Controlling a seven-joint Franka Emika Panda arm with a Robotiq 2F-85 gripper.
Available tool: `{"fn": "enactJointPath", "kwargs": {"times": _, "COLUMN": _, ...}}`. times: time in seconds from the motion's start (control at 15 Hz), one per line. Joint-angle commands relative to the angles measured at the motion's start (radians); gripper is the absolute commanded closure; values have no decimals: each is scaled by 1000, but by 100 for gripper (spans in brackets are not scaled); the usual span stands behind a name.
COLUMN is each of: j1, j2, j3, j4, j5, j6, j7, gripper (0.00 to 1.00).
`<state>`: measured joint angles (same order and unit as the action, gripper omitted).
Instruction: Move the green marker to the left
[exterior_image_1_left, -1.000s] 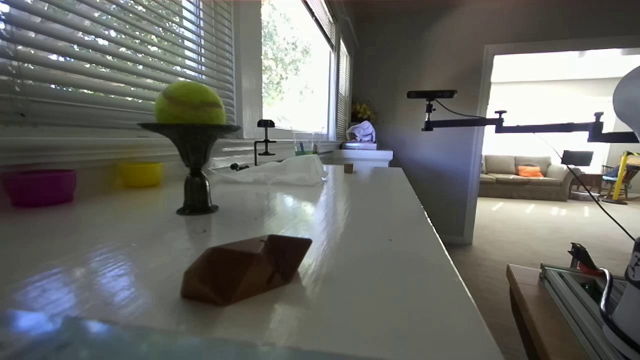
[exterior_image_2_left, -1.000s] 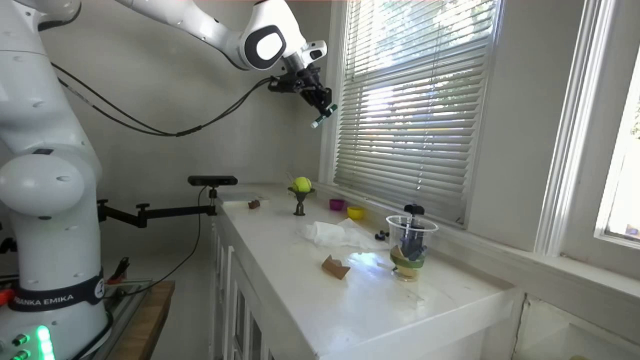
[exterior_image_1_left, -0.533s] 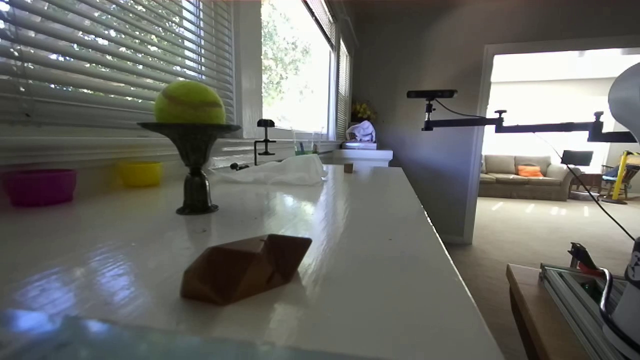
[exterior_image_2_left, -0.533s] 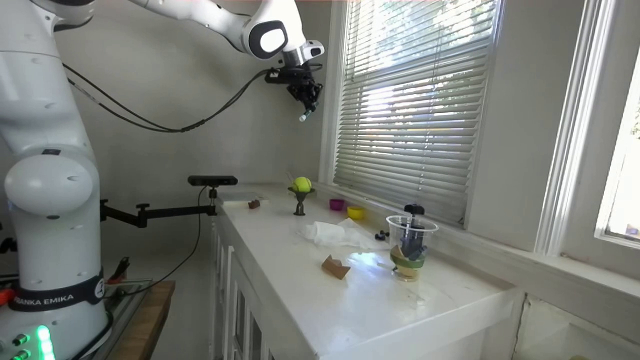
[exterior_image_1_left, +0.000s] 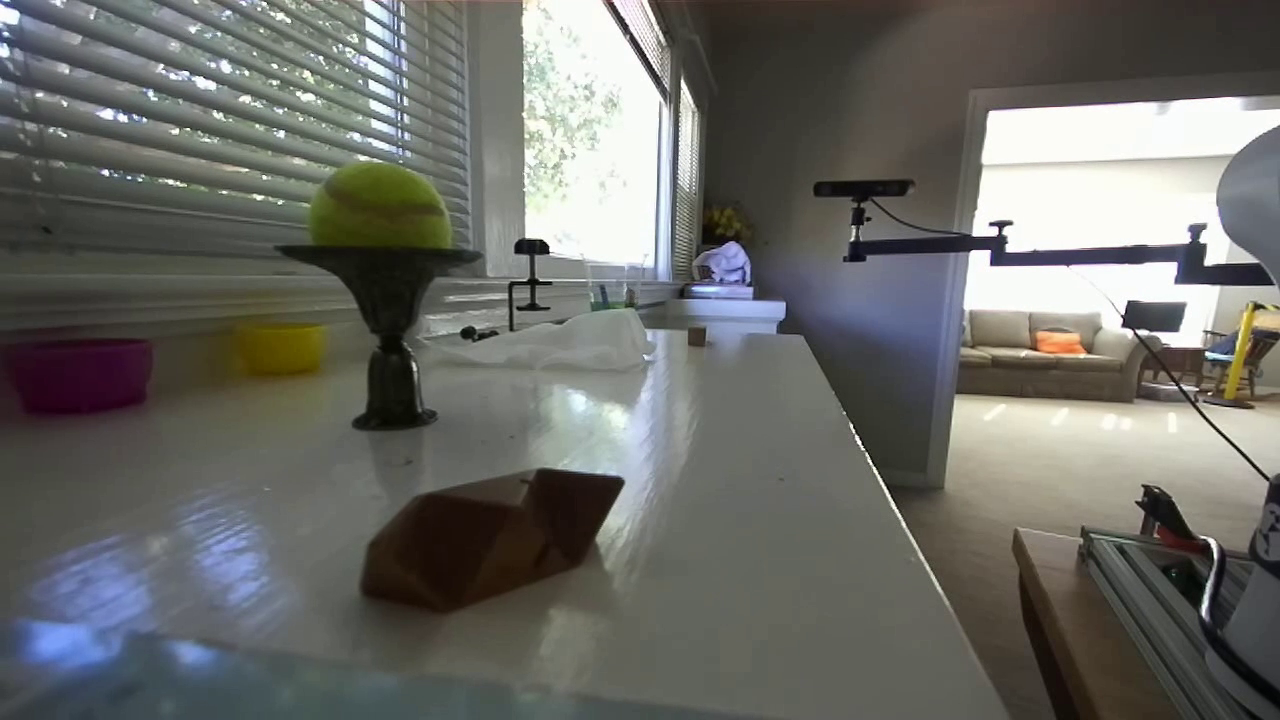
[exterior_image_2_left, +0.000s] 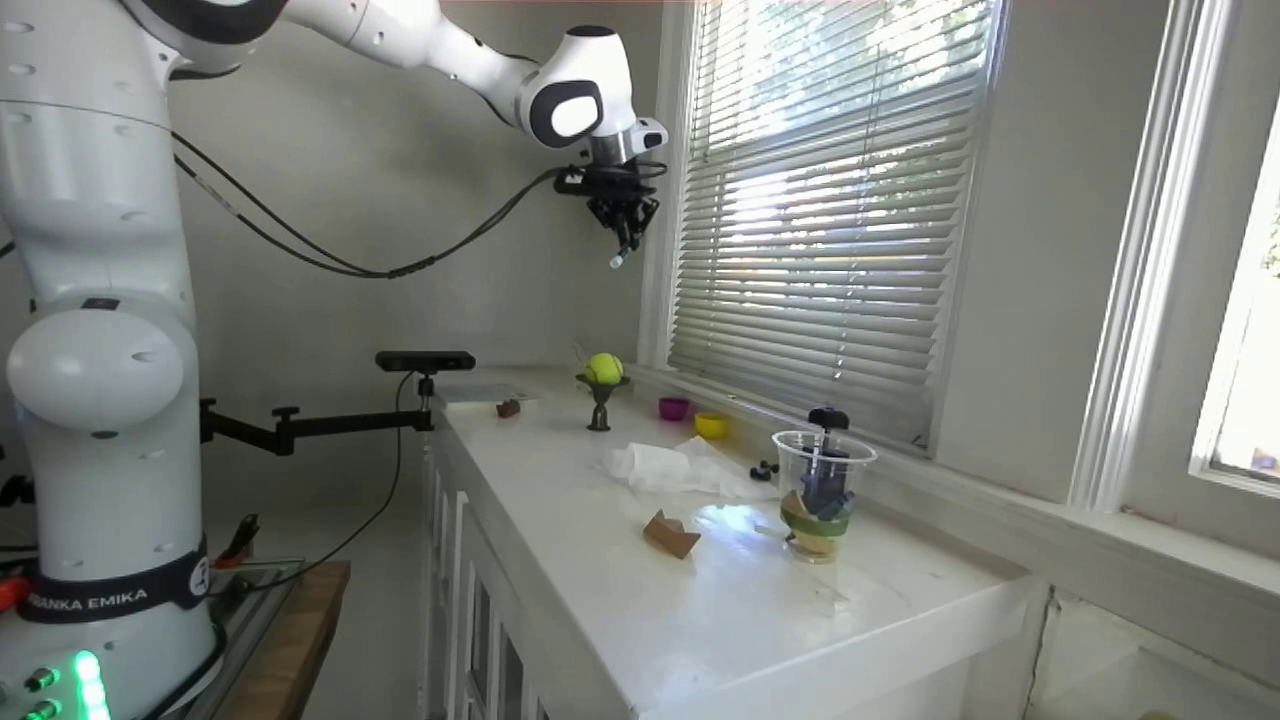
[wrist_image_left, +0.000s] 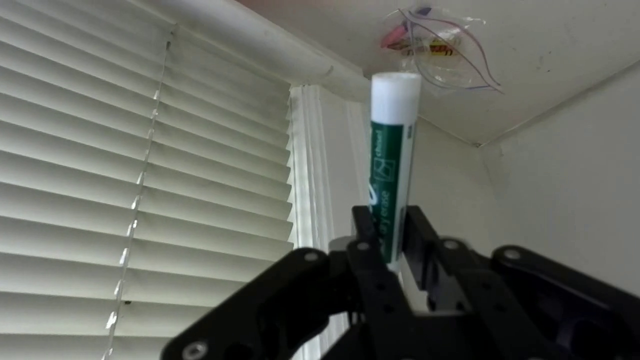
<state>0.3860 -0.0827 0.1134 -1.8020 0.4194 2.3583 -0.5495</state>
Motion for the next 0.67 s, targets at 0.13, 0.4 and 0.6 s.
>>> {"fn": "enactJointPath", "kwargs": {"times": 0.13, "j1": -46, "j2": 117, "j3": 82, "j4": 114, "j5": 18, "j6": -98, "j7": -50, "gripper": 95}}
{"fn": "enactJointPath", "kwargs": {"times": 0.4, "j1": -73, "j2": 127, "j3": 109, "j4": 115, "j5": -8, "j6": -207, "j7": -62, "gripper": 95}}
{"fn": "enactJointPath", "kwargs": {"times": 0.6, "j1": -93, "j2": 117, "j3": 110, "j4": 90, "j5": -26, "j6": -271, "j7": -59, "gripper": 95}}
